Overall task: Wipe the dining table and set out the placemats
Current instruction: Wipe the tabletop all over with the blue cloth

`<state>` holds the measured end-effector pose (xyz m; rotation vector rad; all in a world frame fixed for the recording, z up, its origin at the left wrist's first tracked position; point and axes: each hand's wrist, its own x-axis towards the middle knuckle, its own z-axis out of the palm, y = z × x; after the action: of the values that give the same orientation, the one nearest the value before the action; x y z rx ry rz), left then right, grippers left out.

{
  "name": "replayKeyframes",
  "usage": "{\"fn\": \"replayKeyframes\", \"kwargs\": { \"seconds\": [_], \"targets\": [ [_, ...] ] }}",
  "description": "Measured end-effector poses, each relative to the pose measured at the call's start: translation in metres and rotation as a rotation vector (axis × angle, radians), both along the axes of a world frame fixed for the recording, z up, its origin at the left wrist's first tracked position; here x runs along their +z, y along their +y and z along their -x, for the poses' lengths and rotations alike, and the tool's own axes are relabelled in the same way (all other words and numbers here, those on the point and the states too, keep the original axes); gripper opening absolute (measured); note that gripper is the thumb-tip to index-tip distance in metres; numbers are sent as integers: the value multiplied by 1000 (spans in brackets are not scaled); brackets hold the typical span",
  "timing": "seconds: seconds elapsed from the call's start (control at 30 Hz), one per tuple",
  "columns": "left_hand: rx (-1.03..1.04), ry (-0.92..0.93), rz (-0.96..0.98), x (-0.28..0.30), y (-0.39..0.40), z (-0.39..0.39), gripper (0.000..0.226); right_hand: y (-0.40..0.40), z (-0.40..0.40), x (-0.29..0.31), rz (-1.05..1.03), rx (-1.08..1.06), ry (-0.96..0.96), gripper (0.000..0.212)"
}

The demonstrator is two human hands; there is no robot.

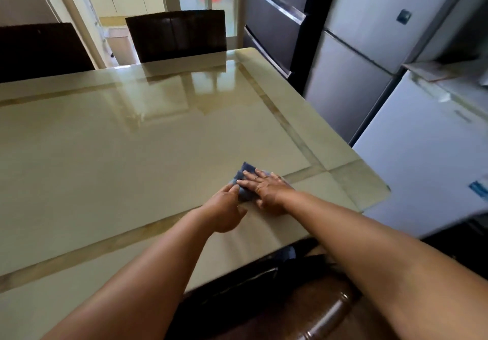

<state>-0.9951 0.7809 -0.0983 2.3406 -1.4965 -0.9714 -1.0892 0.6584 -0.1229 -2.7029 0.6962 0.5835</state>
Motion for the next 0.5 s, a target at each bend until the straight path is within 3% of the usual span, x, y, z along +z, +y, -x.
{"fn": "replayKeyframes", "kwargs": {
  "seconds": [0.13,0.23,0.37,0.5],
  "targets": [
    [-4,56,86,7,-7,26,58,10,21,6,9,89,-6,62],
    [-32,63,126,10,-17,43,57,1,26,7,-6,88,-9,75],
    [-29,14,73,6,-46,54,59,-41,39,6,-62,162,-60,64],
    [48,-48,-57,-3,-97,80,62,-115,73,-16,61,260,-22,83]
  ]
}}
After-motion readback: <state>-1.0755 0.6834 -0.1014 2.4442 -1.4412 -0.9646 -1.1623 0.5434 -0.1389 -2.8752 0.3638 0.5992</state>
